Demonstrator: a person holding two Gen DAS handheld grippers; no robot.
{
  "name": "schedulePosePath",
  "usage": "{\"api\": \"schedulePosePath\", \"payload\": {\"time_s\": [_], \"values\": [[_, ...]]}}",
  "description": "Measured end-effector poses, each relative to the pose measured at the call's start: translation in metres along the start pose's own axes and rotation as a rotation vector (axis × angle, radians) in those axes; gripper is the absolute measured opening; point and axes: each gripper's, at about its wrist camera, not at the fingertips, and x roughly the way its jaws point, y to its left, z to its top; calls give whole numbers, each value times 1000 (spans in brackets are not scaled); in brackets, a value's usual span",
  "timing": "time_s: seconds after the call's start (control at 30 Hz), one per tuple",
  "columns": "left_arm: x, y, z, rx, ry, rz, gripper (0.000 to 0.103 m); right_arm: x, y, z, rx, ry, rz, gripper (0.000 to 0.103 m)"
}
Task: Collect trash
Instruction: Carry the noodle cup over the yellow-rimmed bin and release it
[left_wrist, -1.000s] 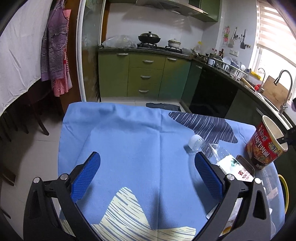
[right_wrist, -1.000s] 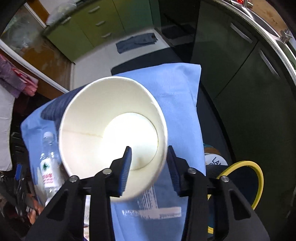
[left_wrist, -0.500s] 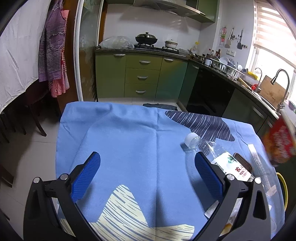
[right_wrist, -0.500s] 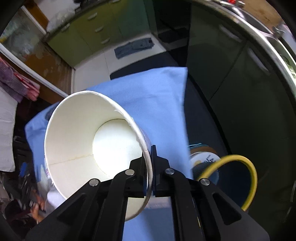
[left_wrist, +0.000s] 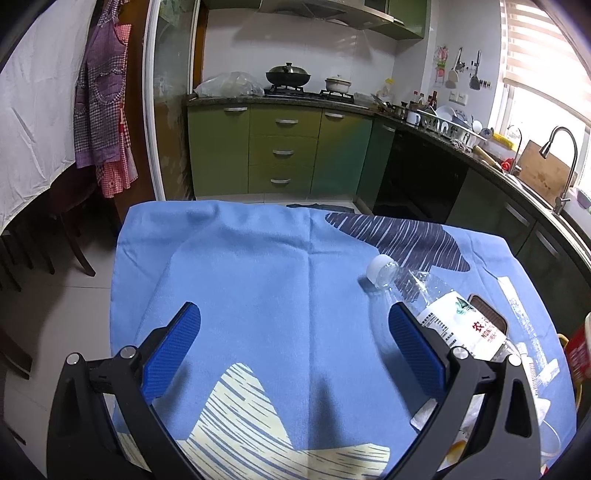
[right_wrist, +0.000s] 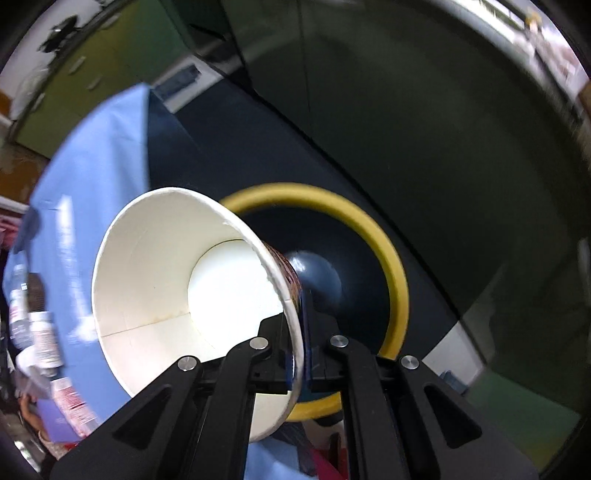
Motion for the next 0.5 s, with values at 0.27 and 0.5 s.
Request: {"api": "schedulePosePath", "payload": {"time_s": [0.27, 0.5], "values": [[6, -5, -3, 23, 22, 0, 97, 83, -1, 5, 15, 73, -42, 8], [9, -9, -6, 35, 36, -12, 97, 83, 7, 7, 8, 66, -79, 19]]}}
